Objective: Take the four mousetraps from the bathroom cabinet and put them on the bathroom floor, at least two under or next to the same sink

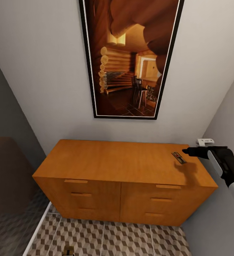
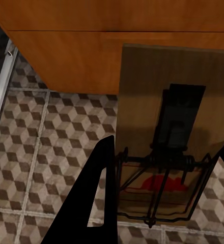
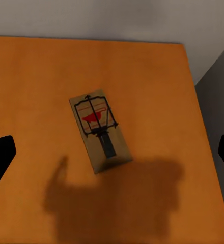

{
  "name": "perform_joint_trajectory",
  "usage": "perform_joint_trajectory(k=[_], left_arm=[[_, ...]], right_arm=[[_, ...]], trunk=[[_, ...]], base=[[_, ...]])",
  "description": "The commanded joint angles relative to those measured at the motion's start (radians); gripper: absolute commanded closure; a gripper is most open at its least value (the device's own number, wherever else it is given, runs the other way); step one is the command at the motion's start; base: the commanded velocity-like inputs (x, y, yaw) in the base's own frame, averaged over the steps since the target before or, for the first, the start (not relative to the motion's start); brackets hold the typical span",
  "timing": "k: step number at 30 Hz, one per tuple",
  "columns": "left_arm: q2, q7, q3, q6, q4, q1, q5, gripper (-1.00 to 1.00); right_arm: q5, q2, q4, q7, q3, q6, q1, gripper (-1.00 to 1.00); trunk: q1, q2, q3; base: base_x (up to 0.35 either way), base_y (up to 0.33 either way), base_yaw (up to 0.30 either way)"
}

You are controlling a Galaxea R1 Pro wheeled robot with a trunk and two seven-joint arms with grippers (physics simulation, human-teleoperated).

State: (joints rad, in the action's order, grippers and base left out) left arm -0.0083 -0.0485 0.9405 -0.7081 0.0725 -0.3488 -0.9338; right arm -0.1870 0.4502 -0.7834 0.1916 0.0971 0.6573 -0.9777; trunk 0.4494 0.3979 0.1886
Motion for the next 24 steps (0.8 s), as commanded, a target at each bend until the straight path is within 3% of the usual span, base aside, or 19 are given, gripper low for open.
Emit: perform_joint_trajectory(k=[1,7,16,24], left_arm=[[-0.001,-0.008,0.006,-0.004,0.003,-0.001,0.004,1.00],[-0.001,-0.008,0.006,-0.004,0.003,-0.001,0.004,1.00],[-0.001,-0.008,0.006,-0.004,0.003,-0.001,0.004,1.00],[-0.002,-0.008,0.006,-0.003,0.003,-0.001,0.004,1.00]], right_arm=[[-0.008,0.002,0.000,0.000,0.004,0.003,-0.001,-1.00],[-0.007,0.005,0.002,0.076,0.003,0.001,-0.001,-1.00],[-0.006,0.055,0.004,0.291,0.004,0.000,-0.001,-1.00],[-0.003,0.084,0.011,0.347,0.004,0.000,-0.001,-1.00]], trunk=[[0.001,0.002,0.002],[0.001,0.002,0.002],[0.001,0.002,0.002],[0.001,0.002,0.002]], base=[[0.000,0.000,0.000],[0.000,0.000,0.000],[0.000,0.000,0.000],[0.000,0.000,0.000]])
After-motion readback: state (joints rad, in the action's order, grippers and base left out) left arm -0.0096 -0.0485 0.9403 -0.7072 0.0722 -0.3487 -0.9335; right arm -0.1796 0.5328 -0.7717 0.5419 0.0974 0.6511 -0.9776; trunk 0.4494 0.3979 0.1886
